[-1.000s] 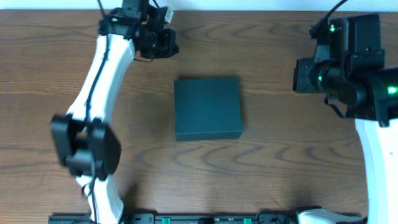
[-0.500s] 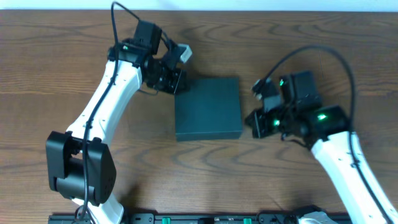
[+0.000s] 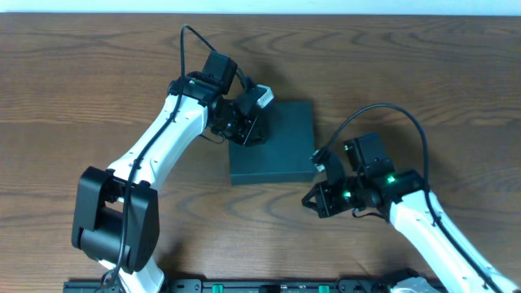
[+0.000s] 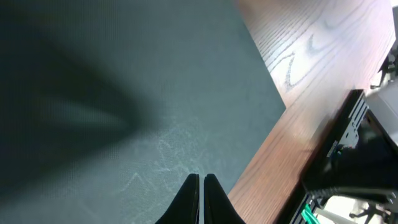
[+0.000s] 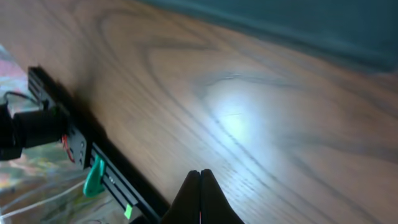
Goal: Pack container
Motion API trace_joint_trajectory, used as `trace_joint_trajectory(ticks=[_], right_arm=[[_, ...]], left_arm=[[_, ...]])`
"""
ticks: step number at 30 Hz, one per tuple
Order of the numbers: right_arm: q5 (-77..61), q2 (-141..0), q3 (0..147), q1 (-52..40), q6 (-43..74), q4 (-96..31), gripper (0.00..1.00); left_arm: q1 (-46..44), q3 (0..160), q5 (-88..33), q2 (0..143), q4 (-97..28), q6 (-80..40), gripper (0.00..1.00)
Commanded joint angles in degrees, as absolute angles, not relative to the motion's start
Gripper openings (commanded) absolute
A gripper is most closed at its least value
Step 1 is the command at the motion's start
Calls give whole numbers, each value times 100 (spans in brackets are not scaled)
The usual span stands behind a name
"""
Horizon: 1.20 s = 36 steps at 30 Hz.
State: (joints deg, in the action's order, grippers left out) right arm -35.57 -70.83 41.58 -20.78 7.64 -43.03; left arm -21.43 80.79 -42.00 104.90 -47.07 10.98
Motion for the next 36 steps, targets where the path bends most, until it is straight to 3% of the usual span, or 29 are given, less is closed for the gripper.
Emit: trace_joint_trajectory(ticks=[1, 5, 15, 32, 36], right_arm=[[-3468, -6812, 4029, -2379, 1166, -4123, 2], [-3487, -6608, 3238, -2552, 2281, -3048, 2], [-2893, -6418, 1096, -2598, 5072, 1037, 2], [-1347, -6600, 770, -2862, 5817, 1516, 2], [-1122, -6827, 770, -3035, 5889, 2171, 2]], left_arm=[[-2137, 7926, -4198, 10492, -4705, 1221, 6], [-2147, 7734, -4307, 10492, -4637, 1291, 6], [-2147, 7701, -4305, 10543, -4628, 1332, 6], [-2569, 7697, -3369, 10951, -4713, 1149, 6], [-2569, 7697, -3317, 10951, -4731, 1114, 6]])
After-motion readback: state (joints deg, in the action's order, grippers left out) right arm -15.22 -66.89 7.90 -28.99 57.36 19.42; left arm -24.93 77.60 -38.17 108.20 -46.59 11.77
